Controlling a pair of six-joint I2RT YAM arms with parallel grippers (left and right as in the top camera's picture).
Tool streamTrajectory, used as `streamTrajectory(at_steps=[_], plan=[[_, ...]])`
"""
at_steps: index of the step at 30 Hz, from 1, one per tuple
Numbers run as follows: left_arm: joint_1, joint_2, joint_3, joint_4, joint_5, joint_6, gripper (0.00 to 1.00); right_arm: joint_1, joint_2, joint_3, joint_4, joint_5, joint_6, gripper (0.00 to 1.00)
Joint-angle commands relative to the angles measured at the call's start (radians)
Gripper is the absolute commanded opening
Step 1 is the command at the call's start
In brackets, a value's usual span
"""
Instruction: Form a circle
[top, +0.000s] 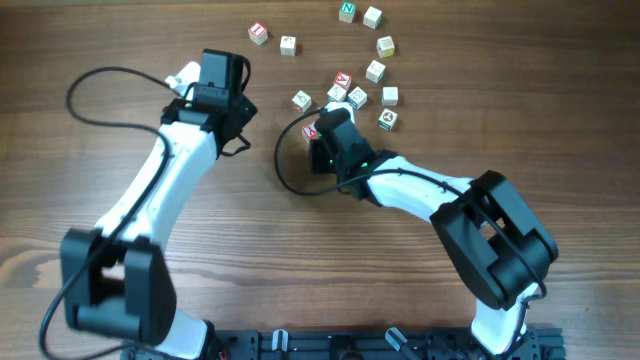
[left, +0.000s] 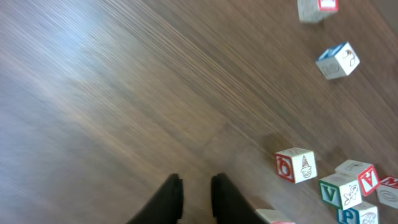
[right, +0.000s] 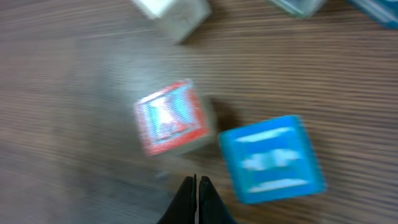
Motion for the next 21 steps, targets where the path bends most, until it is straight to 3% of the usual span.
streamTrajectory(at_steps=[1, 4, 7, 9, 10, 11, 12, 13, 16, 18, 21], plan=[[0.006, 0.110, 0.003, 0.083, 0.152, 0.000, 0.06, -0.044, -0.024, 0.015, -0.015, 0.051, 0.027, 0.05], [0.005, 0.161, 0.003, 0.138, 0.220, 0.000, 0.06, -0.072, -0.024, 0.015, -0.012, 0.051, 0.046, 0.05], [0.005, 0.184, 0.003, 0.161, 0.233, 0.000, 0.12, -0.085, -0.024, 0.015, -0.013, 0.051, 0.045, 0.06], [0.005, 0.186, 0.003, 0.166, 0.234, 0.000, 0.16, -0.085, -0.024, 0.015, -0.006, 0.044, 0.045, 0.11], [0.005, 0.186, 0.003, 0.170, 0.234, 0.000, 0.26, -0.084, -0.024, 0.015, 0.012, 0.032, 0.041, 0.23], [0.005, 0.186, 0.003, 0.174, 0.237, 0.000, 0.46, -0.084, -0.024, 0.015, 0.029, 0.016, 0.034, 0.34], [0.005, 0.186, 0.003, 0.176, 0.237, 0.000, 0.79, -0.084, -0.024, 0.015, 0.045, -0.006, 0.009, 0.40], [0.005, 0.186, 0.003, 0.177, 0.237, 0.000, 1.00, -0.084, -0.024, 0.015, 0.061, -0.037, -0.029, 0.50], [0.013, 0.186, 0.003, 0.144, 0.193, 0.000, 1.00, -0.084, -0.024, 0.015, 0.101, -0.130, -0.159, 0.75], [0.050, 0.186, 0.003, 0.077, 0.117, -0.040, 1.00, -0.084, -0.024, 0.015, 0.126, -0.160, -0.218, 0.84], [0.145, 0.186, 0.003, -0.011, 0.092, -0.125, 1.00, -0.084, -0.024, 0.030, 0.140, -0.203, -0.300, 0.86]])
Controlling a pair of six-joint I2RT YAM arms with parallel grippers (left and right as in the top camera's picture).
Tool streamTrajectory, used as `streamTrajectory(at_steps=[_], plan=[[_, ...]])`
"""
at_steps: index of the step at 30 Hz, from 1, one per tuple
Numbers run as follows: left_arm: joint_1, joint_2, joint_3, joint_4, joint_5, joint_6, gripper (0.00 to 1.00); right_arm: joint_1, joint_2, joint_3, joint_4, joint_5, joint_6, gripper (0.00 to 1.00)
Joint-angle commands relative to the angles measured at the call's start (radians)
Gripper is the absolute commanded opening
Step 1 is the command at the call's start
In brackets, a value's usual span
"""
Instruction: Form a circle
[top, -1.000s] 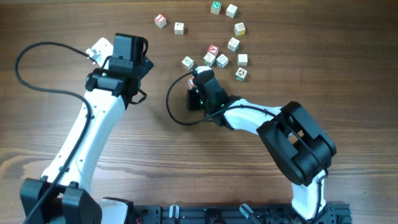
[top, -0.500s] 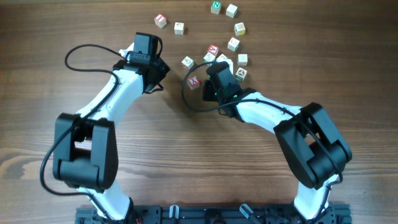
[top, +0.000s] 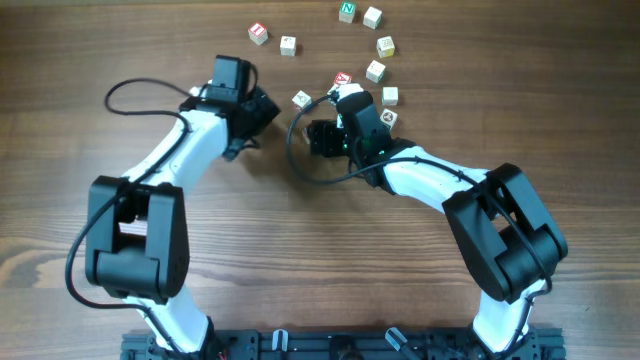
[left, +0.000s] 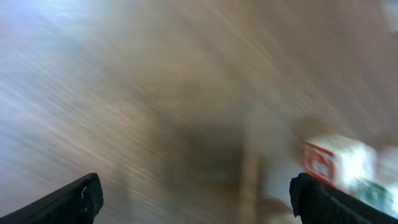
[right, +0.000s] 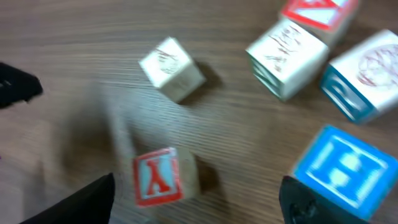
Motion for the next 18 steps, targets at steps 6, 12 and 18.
streamTrajectory(at_steps=[6, 12, 18], plan=[[0.261, 0.014, 0.003, -0.110, 0.035, -0.092, 1.00, 0.001, 0.003, 0.079, 0.000, -0.105, -0.208, 0.84], [0.276, 0.014, 0.003, -0.117, 0.035, -0.093, 1.00, 0.015, 0.066, 0.080, -0.043, -0.142, -0.246, 0.67], [0.276, 0.014, 0.003, -0.118, 0.035, -0.092, 1.00, 0.039, 0.110, 0.080, -0.009, -0.111, -0.254, 0.61]])
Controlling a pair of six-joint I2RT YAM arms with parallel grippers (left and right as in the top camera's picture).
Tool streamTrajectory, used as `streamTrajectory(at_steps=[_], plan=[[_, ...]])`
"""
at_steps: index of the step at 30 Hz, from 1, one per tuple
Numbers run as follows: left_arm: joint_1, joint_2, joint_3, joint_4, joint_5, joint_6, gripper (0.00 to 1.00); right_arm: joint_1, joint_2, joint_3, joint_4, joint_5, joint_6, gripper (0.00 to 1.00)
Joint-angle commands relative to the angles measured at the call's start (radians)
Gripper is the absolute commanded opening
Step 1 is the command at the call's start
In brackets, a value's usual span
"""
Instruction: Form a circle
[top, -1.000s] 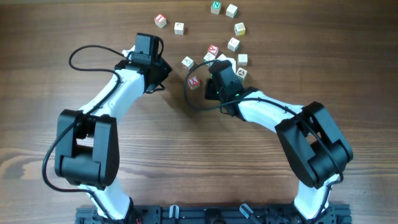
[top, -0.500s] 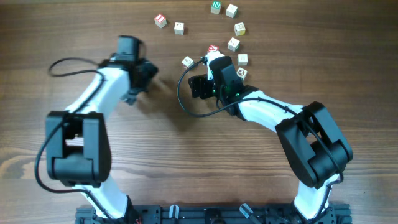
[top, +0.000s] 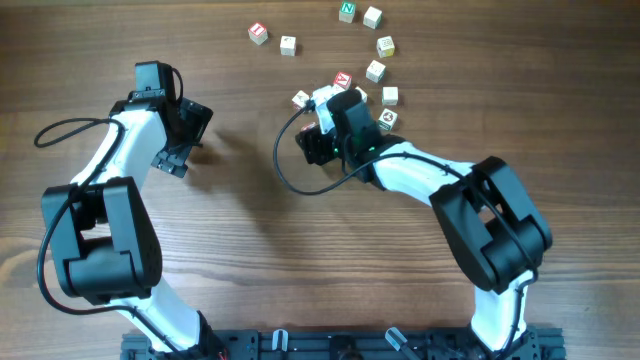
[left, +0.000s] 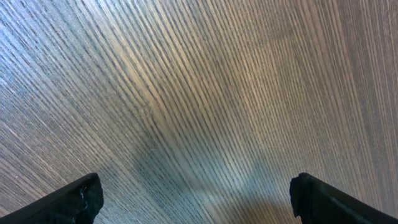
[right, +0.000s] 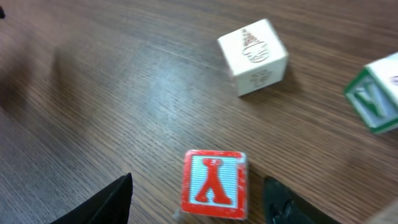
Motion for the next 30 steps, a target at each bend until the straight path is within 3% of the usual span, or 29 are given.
streamTrajectory(at_steps=[1, 5, 10, 30], plan=[[0.001, 0.013, 0.003, -0.001, 0.008, -0.016, 1.00, 0.015, 0.038, 0.016, 0.015, 0.019, -0.020, 0.56], [0.001, 0.013, 0.003, 0.000, 0.008, -0.016, 1.00, 0.023, 0.038, 0.016, 0.045, 0.090, -0.020, 0.40], [0.001, 0.013, 0.003, 0.000, 0.008, -0.017, 1.00, 0.023, 0.038, 0.016, 0.043, 0.120, -0.039, 0.27], [0.001, 0.013, 0.003, 0.000, 0.008, -0.017, 1.00, 0.012, -0.034, 0.025, -0.092, 0.150, -0.259, 0.26]])
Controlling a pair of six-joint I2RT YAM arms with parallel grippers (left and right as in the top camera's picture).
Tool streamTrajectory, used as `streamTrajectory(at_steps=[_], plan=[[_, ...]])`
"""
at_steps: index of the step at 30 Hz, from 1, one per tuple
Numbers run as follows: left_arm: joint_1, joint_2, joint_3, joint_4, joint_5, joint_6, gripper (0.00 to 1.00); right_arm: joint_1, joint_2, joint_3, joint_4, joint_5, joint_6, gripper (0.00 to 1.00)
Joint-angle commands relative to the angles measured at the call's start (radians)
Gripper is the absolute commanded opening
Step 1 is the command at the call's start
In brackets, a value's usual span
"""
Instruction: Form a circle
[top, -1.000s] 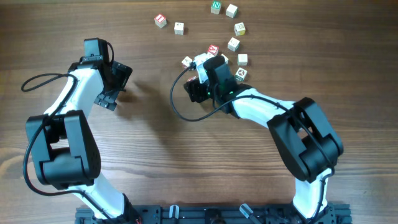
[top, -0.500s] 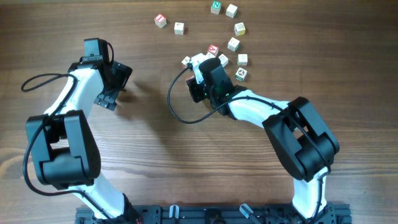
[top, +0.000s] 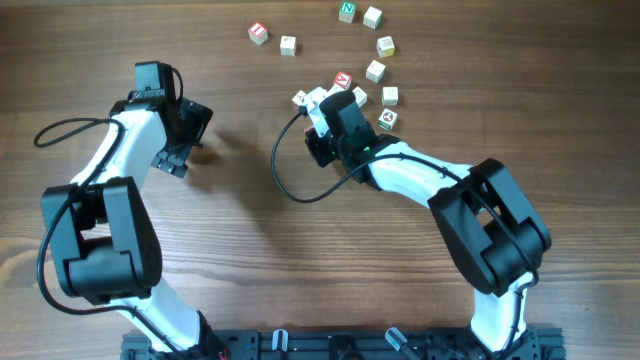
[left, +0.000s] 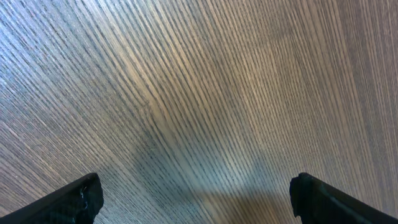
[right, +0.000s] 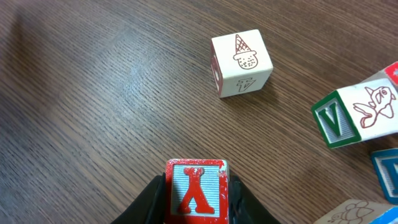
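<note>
In the right wrist view my right gripper (right: 196, 194) is shut on a wooden block with a red X face (right: 196, 188), one finger on each side. Ahead of it stands a white block with an ice-cream cone drawing (right: 241, 62); it also shows from above (top: 300, 99). To the right is a green V block (right: 339, 121). From above, other blocks curve from a red one (top: 258, 32) past a green one (top: 347, 11) down to another (top: 386, 119). My left gripper (left: 196, 199) is open over bare wood at the far left.
A blue block (right: 388, 174) and a pale one (right: 354, 213) sit at the right edge of the right wrist view, close to the held block. A black cable (top: 285, 170) loops off the right arm onto the wooden table (top: 250, 250).
My right gripper stood open around the red X block and is now shut on it, with the view a little closer. The left arm has not moved.
Both grippers were shut, the left near the middle blocks, the right's tips by the red X and a blue block. Then both stood open. Then the left was away at the far left and the right straddled the X block, which it now grips.
</note>
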Motion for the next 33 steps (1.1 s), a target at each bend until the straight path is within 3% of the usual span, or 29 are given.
streamTrajectory(at_steps=[1, 5, 10, 13, 22, 29, 33], plan=[[0.001, 0.013, 0.003, 0.000, 0.008, -0.016, 1.00, -0.006, -0.021, 0.000, -0.022, 0.025, -0.053, 0.29], [0.001, 0.013, 0.003, 0.000, 0.008, -0.016, 1.00, -0.006, -0.021, 0.000, -0.022, 0.024, -0.057, 0.29], [0.001, 0.013, 0.003, 0.000, 0.008, -0.016, 1.00, -0.006, -0.021, 0.000, -0.027, 0.024, -0.190, 0.29], [0.001, 0.013, 0.003, 0.000, 0.008, -0.016, 1.00, -0.006, -0.021, 0.000, -0.031, 0.024, -0.262, 0.37], [0.001, 0.013, 0.003, 0.000, 0.008, -0.016, 1.00, -0.041, -0.114, 0.000, -0.071, -0.230, -0.256, 0.43], [0.001, 0.013, 0.003, 0.000, 0.008, -0.016, 1.00, -0.083, -0.115, 0.000, -0.098, -0.233, -0.222, 0.52], [0.001, 0.013, 0.003, 0.000, 0.008, -0.016, 1.00, -0.073, -0.116, 0.000, -0.155, -0.293, -0.195, 0.51]])
